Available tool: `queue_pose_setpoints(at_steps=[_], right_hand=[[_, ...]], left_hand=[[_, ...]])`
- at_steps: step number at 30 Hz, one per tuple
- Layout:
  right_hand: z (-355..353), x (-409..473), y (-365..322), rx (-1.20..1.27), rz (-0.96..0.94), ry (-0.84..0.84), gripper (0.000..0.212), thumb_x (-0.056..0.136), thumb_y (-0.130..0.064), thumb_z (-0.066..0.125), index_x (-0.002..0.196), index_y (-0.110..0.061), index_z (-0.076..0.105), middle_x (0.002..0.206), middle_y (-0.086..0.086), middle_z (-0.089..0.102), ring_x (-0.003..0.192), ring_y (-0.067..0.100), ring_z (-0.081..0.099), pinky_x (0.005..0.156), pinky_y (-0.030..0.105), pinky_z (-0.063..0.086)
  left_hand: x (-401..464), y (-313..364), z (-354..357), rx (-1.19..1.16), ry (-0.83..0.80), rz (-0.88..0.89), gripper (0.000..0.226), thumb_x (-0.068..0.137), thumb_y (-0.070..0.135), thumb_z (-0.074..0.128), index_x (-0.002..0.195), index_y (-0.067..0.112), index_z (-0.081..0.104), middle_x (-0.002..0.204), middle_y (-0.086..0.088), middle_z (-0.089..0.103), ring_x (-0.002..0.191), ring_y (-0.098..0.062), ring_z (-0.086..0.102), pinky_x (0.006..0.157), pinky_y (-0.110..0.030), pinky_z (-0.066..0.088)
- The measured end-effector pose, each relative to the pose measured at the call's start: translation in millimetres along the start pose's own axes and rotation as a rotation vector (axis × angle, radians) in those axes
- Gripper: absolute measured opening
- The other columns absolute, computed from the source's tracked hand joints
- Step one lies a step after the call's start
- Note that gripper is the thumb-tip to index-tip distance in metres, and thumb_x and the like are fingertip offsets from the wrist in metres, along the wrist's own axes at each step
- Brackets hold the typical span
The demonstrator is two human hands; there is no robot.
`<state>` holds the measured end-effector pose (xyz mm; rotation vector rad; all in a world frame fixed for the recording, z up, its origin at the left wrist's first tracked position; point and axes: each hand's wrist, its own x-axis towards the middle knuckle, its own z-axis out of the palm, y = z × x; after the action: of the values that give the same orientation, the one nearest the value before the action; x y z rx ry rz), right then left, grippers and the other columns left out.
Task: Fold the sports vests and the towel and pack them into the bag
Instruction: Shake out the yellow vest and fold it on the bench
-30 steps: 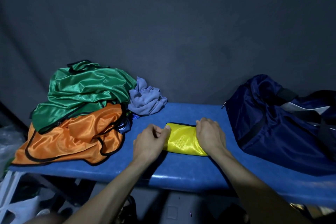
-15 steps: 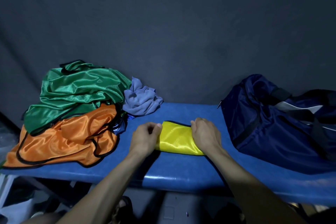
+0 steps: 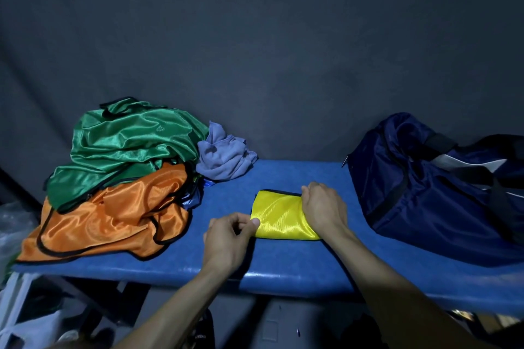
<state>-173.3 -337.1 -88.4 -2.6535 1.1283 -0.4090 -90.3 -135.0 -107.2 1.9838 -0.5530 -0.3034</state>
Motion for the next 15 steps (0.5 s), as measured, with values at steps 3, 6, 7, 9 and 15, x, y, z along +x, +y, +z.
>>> queue_pose_setpoints(at_steps=[3, 6, 7, 9, 15], right_hand=[[-1.5, -0.5, 0.5, 0.001, -0.001, -0.005, 0.041, 0.11, -0.036, 0.031, 0.1, -0.008, 0.059, 0.103, 0.008, 0.063, 0.095, 0.029, 0.058, 0.067, 0.036, 0.039], [-2.4, -0.2, 1.5, 0.012, -0.023, -0.013, 0.038, 0.11, -0.037, 0.032, 0.093, -0.011, 0.055, 0.1, 0.008, 0.063, 0.092, 0.028, 0.059, 0.067, 0.036, 0.04], [-2.6, 0.0, 1.5, 0.017, -0.027, -0.015, 0.036, 0.11, -0.037, 0.032, 0.09, -0.013, 0.051, 0.1, 0.008, 0.063, 0.091, 0.028, 0.059, 0.067, 0.036, 0.04], [-3.2, -0.1, 1.5, 0.018, -0.028, -0.019, 0.034, 0.11, -0.037, 0.032, 0.087, -0.016, 0.046, 0.098, 0.007, 0.063, 0.09, 0.027, 0.059, 0.066, 0.036, 0.039], [-9.6, 0.6, 0.9, 0.018, -0.021, -0.034, 0.037, 0.109, -0.041, 0.033, 0.086, -0.015, 0.046, 0.092, 0.003, 0.059, 0.085, 0.025, 0.057, 0.066, 0.036, 0.042]], left_hand=[[5.7, 6.0, -3.7, 0.103, -0.037, -0.02, 0.038, 0.095, 0.049, 0.063, 0.059, 0.041, 0.06, 0.052, 0.023, 0.054, 0.076, -0.019, 0.053, 0.086, -0.047, 0.047], [19.6, 22.7, -6.2, 0.138, -0.039, -0.072, 0.054, 0.095, 0.064, 0.052, 0.058, 0.025, 0.05, 0.049, 0.015, 0.05, 0.065, -0.02, 0.053, 0.066, -0.038, 0.041], [25.9, 28.4, -5.3, 0.159, -0.018, -0.065, 0.053, 0.093, 0.068, 0.05, 0.064, 0.023, 0.052, 0.057, 0.013, 0.056, 0.067, -0.018, 0.058, 0.064, -0.036, 0.042], [38.6, 35.4, -0.2, 0.201, -0.003, -0.023, 0.047, 0.091, 0.07, 0.052, 0.08, 0.025, 0.058, 0.076, 0.01, 0.065, 0.078, -0.014, 0.062, 0.07, -0.036, 0.049], [64.1, 36.0, 17.7, 0.349, -0.045, 0.021, 0.033, 0.099, 0.056, 0.05, 0.084, 0.027, 0.056, 0.075, 0.008, 0.061, 0.082, -0.023, 0.062, 0.065, -0.034, 0.043]])
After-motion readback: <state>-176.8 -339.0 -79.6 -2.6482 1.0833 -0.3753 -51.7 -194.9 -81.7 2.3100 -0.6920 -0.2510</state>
